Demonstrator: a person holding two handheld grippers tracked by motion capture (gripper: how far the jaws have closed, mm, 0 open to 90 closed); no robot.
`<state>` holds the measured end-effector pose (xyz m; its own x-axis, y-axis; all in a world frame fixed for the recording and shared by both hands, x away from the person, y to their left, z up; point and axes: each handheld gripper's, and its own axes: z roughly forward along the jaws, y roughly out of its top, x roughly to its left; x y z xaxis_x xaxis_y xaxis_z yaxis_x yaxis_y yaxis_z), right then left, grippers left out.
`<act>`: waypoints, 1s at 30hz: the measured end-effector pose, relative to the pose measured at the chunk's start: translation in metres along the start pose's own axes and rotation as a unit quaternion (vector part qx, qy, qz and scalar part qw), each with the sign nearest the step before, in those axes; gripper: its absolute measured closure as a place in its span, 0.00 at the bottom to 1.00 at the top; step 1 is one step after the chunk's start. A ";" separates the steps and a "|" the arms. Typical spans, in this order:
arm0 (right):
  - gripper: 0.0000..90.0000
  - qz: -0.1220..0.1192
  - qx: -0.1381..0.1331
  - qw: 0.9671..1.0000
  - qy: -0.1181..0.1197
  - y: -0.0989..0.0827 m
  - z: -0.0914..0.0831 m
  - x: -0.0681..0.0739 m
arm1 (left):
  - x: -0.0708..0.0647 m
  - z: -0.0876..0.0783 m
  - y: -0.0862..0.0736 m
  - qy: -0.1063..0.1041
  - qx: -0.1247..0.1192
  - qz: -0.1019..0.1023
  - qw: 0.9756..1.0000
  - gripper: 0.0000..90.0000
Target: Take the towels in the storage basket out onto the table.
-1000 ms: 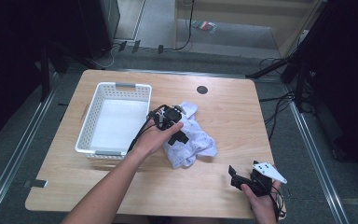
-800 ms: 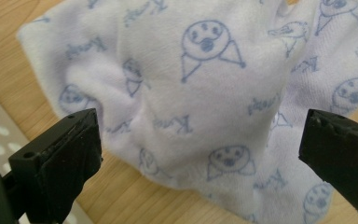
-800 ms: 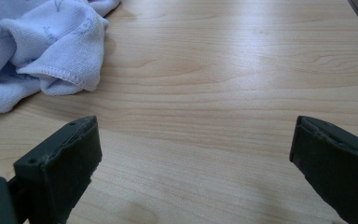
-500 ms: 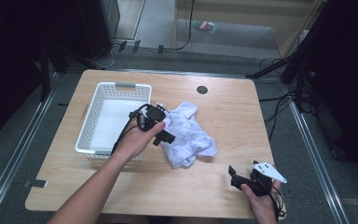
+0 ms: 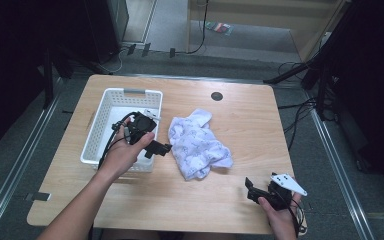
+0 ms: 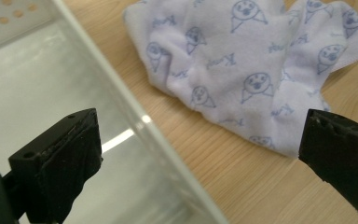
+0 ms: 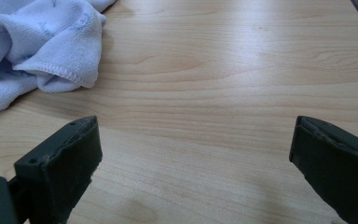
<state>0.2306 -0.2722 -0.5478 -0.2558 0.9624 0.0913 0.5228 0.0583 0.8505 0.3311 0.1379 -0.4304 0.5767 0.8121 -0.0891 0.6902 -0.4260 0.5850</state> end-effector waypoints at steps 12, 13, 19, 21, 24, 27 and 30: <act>0.03 0.000 0.002 1.000 -0.002 0.000 0.000 0.000 | 0.032 -0.021 -0.035 0.024 -0.020 -0.028 0.999 0.00; 0.03 0.000 0.002 1.000 -0.002 0.000 0.000 0.000 | 0.036 -0.022 -0.039 0.026 -0.026 -0.033 0.999 0.00; 0.03 -0.002 0.003 1.000 -0.002 0.000 0.000 0.000 | 0.054 -0.033 -0.062 0.040 -0.045 -0.052 0.997 0.00; 0.03 -0.003 0.003 1.000 -0.003 0.000 0.000 0.000 | 0.060 -0.037 -0.071 0.046 -0.056 -0.059 0.996 0.00; 0.03 -0.002 0.004 1.000 -0.004 0.000 0.000 0.000 | 0.068 -0.044 -0.083 0.054 -0.067 -0.068 0.994 0.00; 0.03 -0.002 0.004 1.000 -0.004 0.000 0.001 0.000 | 0.075 -0.051 -0.094 0.062 -0.078 -0.079 0.992 0.00; 0.03 -0.003 0.005 1.000 -0.004 0.000 0.000 0.000 | 0.081 -0.058 -0.109 0.069 -0.088 -0.089 0.990 0.00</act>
<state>0.2309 -0.2718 -0.5480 -0.2523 0.9642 0.0820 0.5287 0.0664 0.8462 0.2767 0.2733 -0.4548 0.3785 0.9202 -0.0998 0.6821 -0.2044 0.7021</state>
